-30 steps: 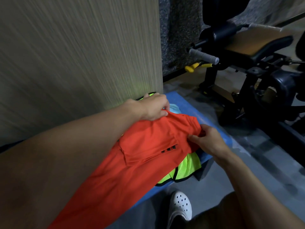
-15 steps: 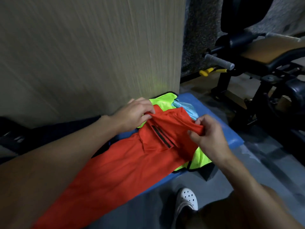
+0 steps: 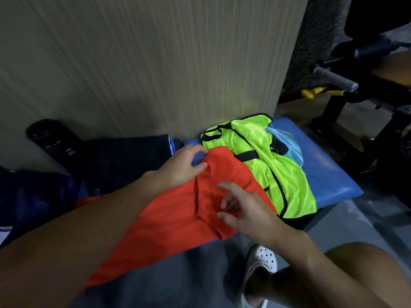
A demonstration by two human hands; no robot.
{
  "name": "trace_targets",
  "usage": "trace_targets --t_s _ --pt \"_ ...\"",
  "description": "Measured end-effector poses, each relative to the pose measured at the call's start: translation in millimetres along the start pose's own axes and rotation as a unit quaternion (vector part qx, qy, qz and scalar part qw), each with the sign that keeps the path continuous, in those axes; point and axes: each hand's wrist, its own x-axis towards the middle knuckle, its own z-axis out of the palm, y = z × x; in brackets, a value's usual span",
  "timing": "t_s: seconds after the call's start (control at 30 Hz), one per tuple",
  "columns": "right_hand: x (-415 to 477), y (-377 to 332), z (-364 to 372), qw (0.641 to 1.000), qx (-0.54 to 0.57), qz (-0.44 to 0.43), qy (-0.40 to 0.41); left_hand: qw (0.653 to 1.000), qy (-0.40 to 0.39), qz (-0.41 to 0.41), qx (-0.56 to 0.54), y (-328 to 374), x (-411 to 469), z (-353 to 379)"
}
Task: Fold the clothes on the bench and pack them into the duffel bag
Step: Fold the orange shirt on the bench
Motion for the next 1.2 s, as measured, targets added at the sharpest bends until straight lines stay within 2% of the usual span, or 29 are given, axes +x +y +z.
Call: trace_targets --t_s 0.1,0.17,0.27,0.33,0.53,0.63,0.7,0.8,0.93,1.0,1.07,1.13,1.2 --pt "3 12 -2 0.984 -0.142 -0.002 0.109 0.994 -0.006 -0.076 -0.083 11 17 18" --pt "4 22 -10 0.952 -0.233 0.067 0.184 0.989 0.011 -0.105 -0.107 16 29 27" --pt "3 36 -20 0.944 -0.175 0.211 0.185 0.985 0.013 -0.119 -0.125 24 45 34" --pt "2 42 -23 0.95 -0.111 0.244 0.163 0.989 0.002 -0.107 -0.1 26 52 34" --pt "0 41 -19 0.973 -0.057 0.21 0.083 0.986 0.092 -0.106 -0.091 9 58 30" --pt "-2 40 -18 0.973 -0.064 0.205 0.08 0.992 0.105 -0.066 0.015 14 46 38" --pt "-2 41 -22 0.97 -0.088 0.204 0.096 0.989 0.115 -0.006 0.088 21 28 44" --pt "-1 44 -24 0.969 -0.084 0.204 0.108 0.988 0.084 0.044 0.123 18 3 56" --pt "-2 45 -21 0.966 -0.101 0.221 0.083 0.992 -0.025 -0.004 0.123 11 -4 69" --pt "-3 43 -21 0.963 -0.173 0.178 0.106 0.989 -0.021 -0.001 0.144 11 -7 72" --pt "-2 41 -22 0.95 -0.276 0.091 0.115 0.983 0.03 0.027 0.179 13 -14 73" --pt "2 43 -21 0.943 -0.323 0.031 0.079 0.976 0.058 0.044 0.206 13 -25 74" --pt "4 50 -16 0.932 -0.36 0.029 0.035 0.971 0.031 0.055 0.23 7 -36 78"
